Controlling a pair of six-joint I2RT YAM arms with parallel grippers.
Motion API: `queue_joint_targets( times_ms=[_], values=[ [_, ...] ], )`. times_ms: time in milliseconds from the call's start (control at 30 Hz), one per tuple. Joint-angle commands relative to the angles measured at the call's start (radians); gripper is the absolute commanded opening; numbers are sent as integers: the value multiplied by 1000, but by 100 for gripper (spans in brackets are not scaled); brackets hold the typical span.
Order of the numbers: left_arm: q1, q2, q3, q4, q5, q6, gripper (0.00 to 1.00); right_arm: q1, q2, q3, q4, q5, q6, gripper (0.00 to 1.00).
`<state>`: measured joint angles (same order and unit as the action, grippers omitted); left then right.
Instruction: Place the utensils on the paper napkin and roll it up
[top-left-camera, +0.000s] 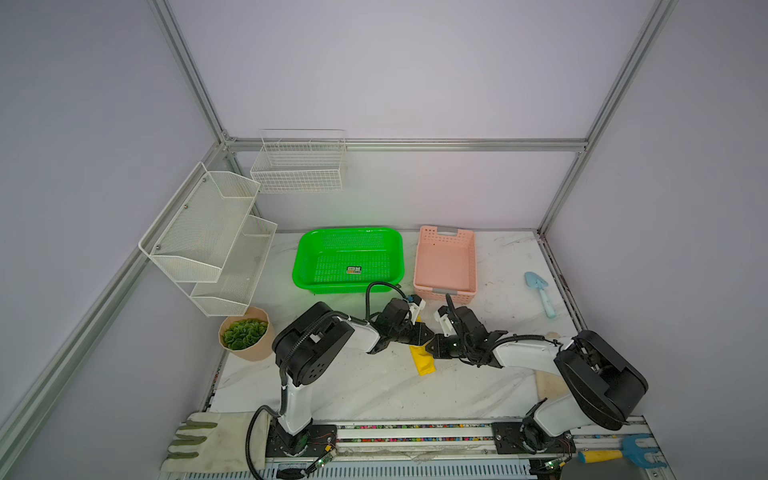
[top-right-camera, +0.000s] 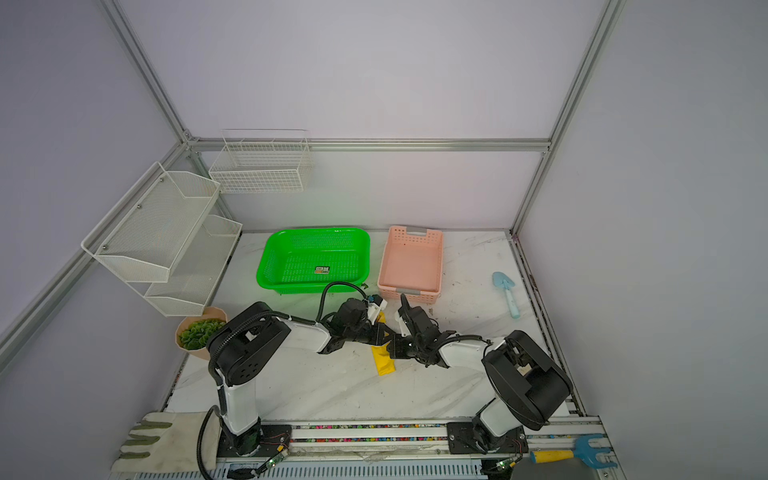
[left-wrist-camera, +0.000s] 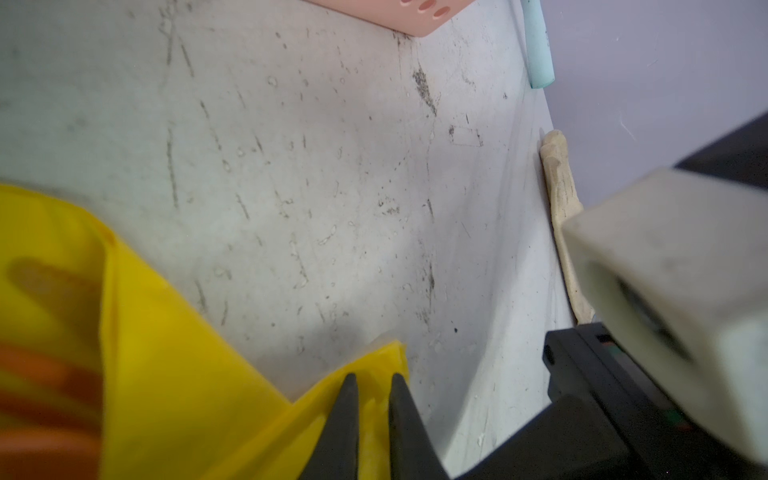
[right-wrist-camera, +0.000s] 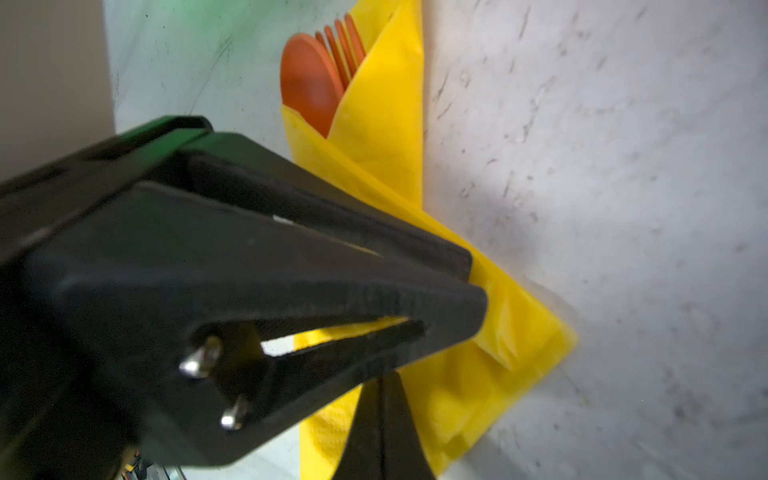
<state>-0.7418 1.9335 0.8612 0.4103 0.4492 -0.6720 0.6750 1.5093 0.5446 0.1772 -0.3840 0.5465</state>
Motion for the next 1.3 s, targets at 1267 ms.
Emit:
queue_joint_targets(
  times_ms=[1267],
  values=[
    [53,-430,-310,-217,-111,-135,52,96,16,-198,229,28,289,0]
  ],
)
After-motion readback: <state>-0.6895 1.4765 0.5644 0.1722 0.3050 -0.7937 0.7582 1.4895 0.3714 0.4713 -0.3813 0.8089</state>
